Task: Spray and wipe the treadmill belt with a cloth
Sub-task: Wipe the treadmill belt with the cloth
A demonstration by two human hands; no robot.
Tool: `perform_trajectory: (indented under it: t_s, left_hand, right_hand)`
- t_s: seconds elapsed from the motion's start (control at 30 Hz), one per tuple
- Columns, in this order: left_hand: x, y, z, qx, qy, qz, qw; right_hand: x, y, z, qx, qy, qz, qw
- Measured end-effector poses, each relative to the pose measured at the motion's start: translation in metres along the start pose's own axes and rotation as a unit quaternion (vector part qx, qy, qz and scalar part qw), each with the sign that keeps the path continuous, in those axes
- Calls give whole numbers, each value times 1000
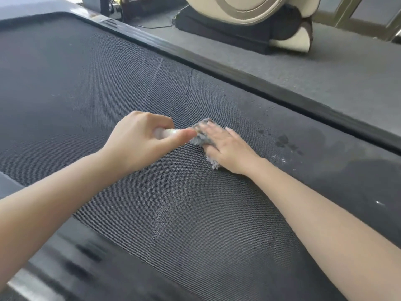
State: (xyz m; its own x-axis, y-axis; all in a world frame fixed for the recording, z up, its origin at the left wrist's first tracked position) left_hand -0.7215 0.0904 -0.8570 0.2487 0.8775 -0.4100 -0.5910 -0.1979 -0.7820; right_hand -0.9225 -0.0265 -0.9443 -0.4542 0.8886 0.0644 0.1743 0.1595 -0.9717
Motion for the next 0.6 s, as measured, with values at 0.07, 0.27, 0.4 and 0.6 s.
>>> perform_trajectory:
  t_s: [0.07,0.27,0.4,0.6]
  left_hand:
    - [-6,6,-2,3,-9,1,1000]
    - [-16,22,-4,2,-24,1,1000]
    - [-18,28,-7,0,-30,-2,1000]
    - [-20,32,-6,-12,-33,-8,999]
  right_hand:
    - [-19,-2,22,2,18,5,1000]
    - [-60,-21,85,3,104,21,994]
    - [-79,-29,122,16,151,23,988]
    - [-83,-43,165,4,233,37,972]
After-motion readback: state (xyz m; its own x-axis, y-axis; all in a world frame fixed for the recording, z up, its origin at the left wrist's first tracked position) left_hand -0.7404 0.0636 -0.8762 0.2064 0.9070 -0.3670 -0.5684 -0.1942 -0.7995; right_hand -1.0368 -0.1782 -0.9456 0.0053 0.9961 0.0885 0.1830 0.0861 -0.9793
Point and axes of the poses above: each hand's wrist, its own x-axis away from the middle knuckle, its own y-axis out of the palm, z = x × y, the point moved 1 cm from there along -x, towards the middle knuckle, and after that the axes turned 15 degrees about y, right-handed, at the moved point
